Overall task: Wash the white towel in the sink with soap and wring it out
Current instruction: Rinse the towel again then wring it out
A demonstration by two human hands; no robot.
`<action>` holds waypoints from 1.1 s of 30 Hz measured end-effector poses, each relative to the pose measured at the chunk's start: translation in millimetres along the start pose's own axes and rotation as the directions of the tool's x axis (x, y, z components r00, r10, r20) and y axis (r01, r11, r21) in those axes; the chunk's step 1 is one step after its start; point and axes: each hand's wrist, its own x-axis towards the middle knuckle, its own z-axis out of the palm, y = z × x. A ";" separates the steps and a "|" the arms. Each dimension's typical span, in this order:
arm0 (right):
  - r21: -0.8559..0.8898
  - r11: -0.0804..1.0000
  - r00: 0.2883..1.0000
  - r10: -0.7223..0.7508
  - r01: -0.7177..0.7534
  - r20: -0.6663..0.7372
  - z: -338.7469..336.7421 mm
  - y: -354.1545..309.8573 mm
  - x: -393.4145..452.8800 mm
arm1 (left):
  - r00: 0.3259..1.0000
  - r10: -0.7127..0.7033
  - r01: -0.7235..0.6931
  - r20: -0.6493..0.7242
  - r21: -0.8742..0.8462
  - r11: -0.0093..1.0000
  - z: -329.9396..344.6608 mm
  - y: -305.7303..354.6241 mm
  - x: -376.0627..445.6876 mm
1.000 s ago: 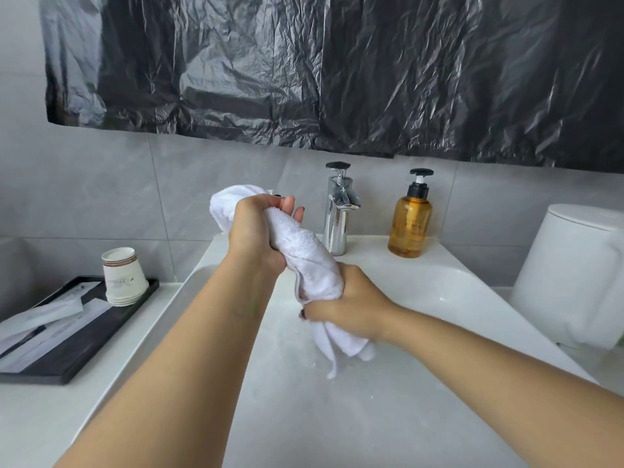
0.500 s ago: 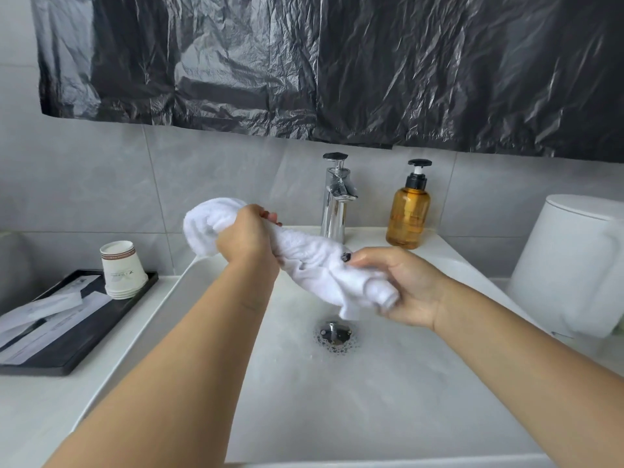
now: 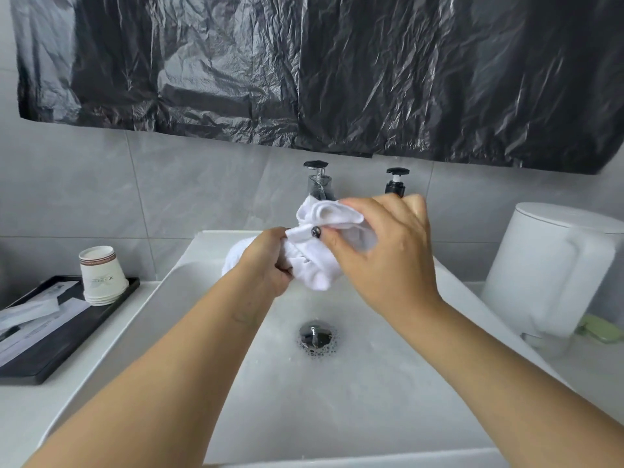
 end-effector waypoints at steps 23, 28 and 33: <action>-0.318 0.946 0.741 0.168 0.064 0.651 22.5 8.1 -6.0 | 0.987 0.127 -0.128 0.094 0.010 0.992 11.8 5.7 -15.8; -0.169 0.861 0.287 0.336 -0.480 0.897 22.5 2.9 1.4 | 0.989 0.135 -0.132 0.059 -0.050 0.990 12.0 -0.3 -15.6; -0.187 0.743 0.009 0.251 -0.643 0.968 9.7 11.7 4.6 | 0.967 0.141 -0.142 0.211 -0.011 0.990 15.4 -7.5 -19.9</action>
